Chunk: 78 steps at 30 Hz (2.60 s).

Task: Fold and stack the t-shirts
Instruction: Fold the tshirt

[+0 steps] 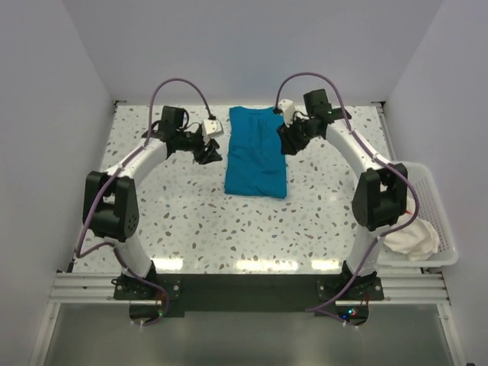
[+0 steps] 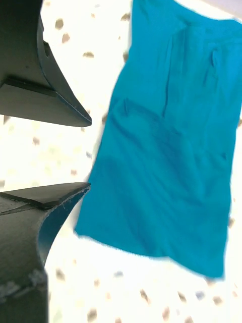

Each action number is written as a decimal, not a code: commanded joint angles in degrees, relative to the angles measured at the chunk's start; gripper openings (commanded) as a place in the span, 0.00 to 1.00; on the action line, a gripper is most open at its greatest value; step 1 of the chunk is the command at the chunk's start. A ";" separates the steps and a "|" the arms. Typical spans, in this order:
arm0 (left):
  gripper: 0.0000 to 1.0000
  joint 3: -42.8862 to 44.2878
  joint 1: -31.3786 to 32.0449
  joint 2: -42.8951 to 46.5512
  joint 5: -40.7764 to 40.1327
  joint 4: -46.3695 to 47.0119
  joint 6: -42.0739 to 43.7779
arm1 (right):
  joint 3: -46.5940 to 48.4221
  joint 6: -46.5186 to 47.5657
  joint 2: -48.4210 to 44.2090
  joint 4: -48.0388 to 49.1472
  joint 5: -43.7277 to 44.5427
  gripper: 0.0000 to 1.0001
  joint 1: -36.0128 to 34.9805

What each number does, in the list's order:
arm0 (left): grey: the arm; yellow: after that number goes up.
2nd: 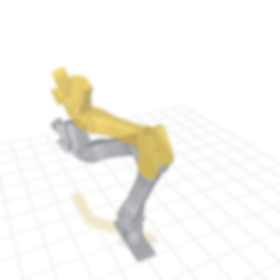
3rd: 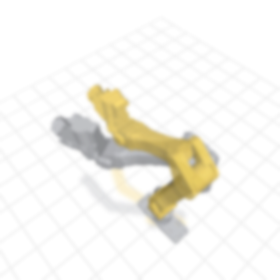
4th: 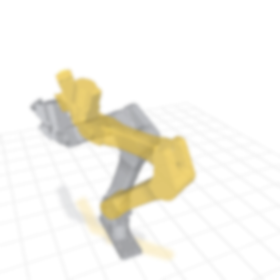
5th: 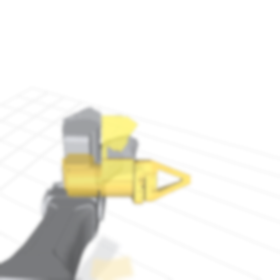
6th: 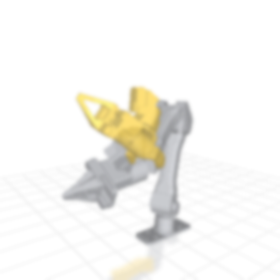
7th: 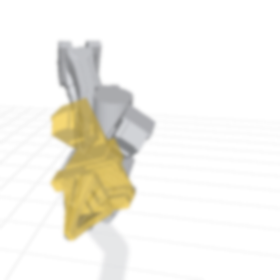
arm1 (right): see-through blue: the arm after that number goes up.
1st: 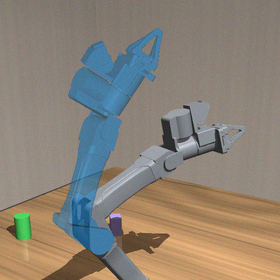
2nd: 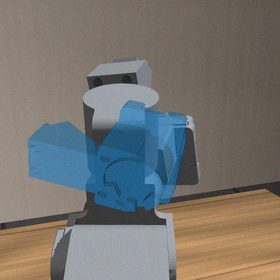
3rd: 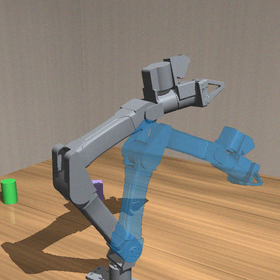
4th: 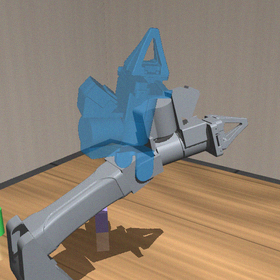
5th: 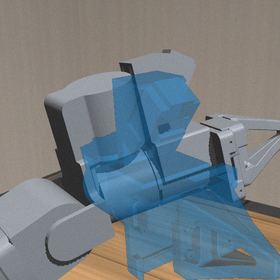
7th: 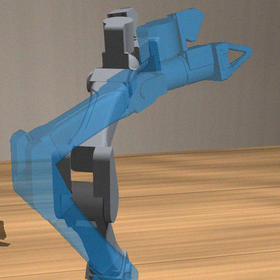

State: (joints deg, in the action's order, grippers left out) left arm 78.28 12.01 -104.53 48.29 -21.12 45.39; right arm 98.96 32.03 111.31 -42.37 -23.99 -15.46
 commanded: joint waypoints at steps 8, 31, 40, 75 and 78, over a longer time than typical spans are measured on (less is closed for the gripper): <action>0.57 -11.48 0.12 0.74 2.86 -4.36 -27.45 | -14.83 -25.18 -3.82 -8.70 -9.41 0.46 -0.09; 0.56 -13.85 2.05 -7.44 5.67 4.86 -31.94 | -21.88 -27.37 3.30 -0.87 -9.15 0.44 -0.18; 0.43 -14.47 2.76 -8.32 6.20 7.41 -32.99 | -21.09 -26.67 3.92 -0.26 -9.68 0.20 -0.18; 0.06 -18.60 1.70 -1.38 4.17 -7.08 -25.70 | -15.02 -11.30 6.83 -23.19 -3.96 0.35 -0.88; 0.27 -19.48 1.00 3.09 5.49 -8.49 -22.19 | -14.15 -8.14 2.27 -26.79 -3.43 0.38 -0.45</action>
State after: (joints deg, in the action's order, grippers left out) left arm 59.29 13.85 -107.50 51.24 -27.24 19.40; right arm 83.24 20.25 119.31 -63.72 -28.93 -16.32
